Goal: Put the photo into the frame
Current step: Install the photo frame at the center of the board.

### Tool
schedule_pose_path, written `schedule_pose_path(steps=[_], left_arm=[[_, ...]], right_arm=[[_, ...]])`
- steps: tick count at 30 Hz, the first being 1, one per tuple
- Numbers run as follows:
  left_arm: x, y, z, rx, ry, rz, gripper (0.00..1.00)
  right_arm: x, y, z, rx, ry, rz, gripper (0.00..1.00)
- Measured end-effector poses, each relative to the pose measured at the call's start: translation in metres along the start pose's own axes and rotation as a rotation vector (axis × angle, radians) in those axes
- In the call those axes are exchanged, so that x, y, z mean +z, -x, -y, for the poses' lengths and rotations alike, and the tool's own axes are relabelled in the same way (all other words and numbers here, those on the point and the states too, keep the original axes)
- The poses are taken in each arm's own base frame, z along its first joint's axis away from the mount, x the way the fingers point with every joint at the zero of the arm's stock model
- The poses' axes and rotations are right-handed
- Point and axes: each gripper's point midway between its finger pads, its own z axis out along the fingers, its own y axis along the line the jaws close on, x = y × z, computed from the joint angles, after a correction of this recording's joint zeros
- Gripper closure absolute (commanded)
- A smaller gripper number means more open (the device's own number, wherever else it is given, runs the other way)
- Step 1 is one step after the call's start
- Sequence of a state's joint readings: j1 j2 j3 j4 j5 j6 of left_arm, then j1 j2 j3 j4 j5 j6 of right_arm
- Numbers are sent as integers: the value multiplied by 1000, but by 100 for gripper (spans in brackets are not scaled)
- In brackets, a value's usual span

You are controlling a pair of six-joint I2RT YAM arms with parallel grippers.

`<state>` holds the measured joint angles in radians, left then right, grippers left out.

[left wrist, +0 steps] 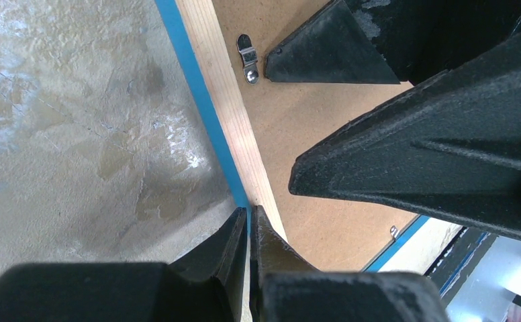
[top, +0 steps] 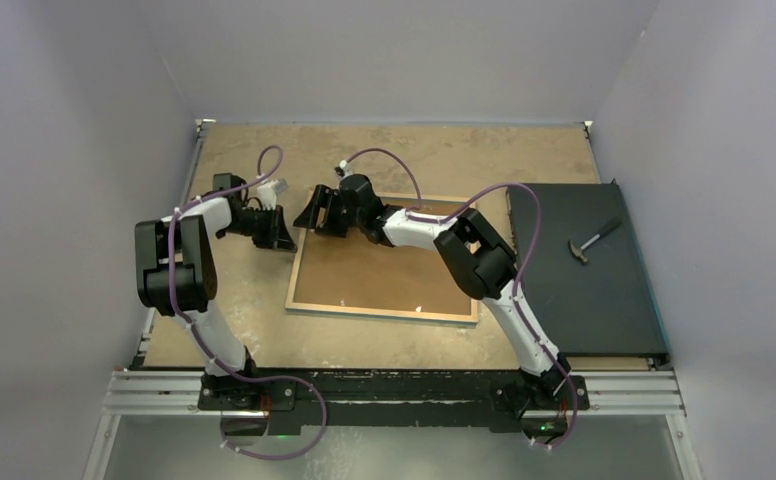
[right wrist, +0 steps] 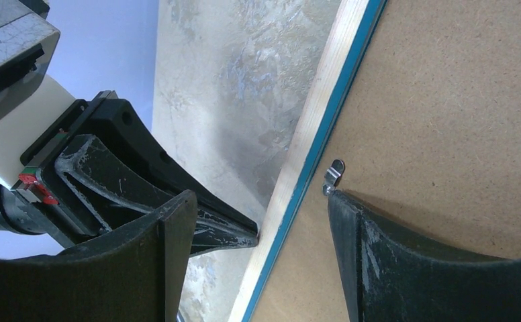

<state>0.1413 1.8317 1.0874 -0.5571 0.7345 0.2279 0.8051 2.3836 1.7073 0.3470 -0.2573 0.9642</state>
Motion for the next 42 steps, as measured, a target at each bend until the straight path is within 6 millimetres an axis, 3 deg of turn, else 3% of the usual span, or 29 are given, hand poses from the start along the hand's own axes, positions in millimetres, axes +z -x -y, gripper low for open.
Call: schedule_pose_path(steps=[42], left_arm=[[0, 0, 1, 32, -9, 15, 99]], right_arm=[[6, 8, 4, -7, -16, 78, 29]])
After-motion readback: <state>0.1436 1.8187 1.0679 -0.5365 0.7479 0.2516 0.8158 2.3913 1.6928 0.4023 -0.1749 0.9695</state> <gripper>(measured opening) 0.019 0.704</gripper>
